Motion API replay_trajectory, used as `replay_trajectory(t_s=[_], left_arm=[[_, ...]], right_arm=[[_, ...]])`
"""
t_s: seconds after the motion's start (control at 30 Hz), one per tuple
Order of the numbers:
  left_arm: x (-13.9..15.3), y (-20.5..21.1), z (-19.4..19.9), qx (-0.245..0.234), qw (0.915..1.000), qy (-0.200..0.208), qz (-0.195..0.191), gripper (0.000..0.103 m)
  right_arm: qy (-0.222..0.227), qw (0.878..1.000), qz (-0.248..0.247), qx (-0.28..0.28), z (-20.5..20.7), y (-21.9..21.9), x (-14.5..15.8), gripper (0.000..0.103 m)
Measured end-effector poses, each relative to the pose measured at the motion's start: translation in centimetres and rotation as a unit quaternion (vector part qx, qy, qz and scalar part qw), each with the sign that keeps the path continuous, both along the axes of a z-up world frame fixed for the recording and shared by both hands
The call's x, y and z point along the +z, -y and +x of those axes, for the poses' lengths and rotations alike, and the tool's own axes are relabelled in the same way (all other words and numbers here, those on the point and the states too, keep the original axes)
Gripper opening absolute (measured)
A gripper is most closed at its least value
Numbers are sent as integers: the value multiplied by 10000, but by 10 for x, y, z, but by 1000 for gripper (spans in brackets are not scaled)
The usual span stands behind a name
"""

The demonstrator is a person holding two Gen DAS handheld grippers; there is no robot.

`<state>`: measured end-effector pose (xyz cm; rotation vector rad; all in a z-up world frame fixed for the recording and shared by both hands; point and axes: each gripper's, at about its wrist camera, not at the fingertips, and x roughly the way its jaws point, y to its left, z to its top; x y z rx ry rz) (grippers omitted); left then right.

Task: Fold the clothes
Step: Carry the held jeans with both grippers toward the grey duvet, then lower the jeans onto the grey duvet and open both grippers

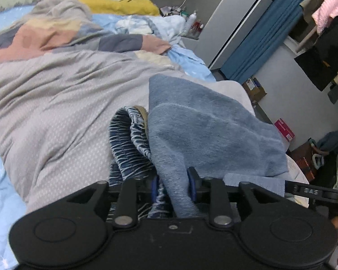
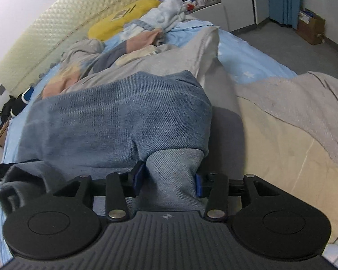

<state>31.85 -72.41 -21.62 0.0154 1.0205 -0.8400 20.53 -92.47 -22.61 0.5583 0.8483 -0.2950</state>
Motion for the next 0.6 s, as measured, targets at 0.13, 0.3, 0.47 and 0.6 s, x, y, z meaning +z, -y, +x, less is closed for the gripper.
replay_trajectory(t_s=[0.13, 0.3, 0.47, 0.6], left_arm=[[8, 5, -15, -153, 9982, 445, 362, 39], [33, -16, -27, -122, 9974, 538, 474, 63], [73, -58, -43, -144, 9963, 712, 456, 76], [110, -104, -58, -29, 9951, 906, 406, 80]], right_arm=[[36, 10000, -5, -30, -5, 1, 1, 47], [2, 9995, -258, -164, -13, 5, 19, 56], [183, 9980, -596, -117, -31, -8, 62, 56], [366, 9958, -810, 212, -33, -39, 98, 56]])
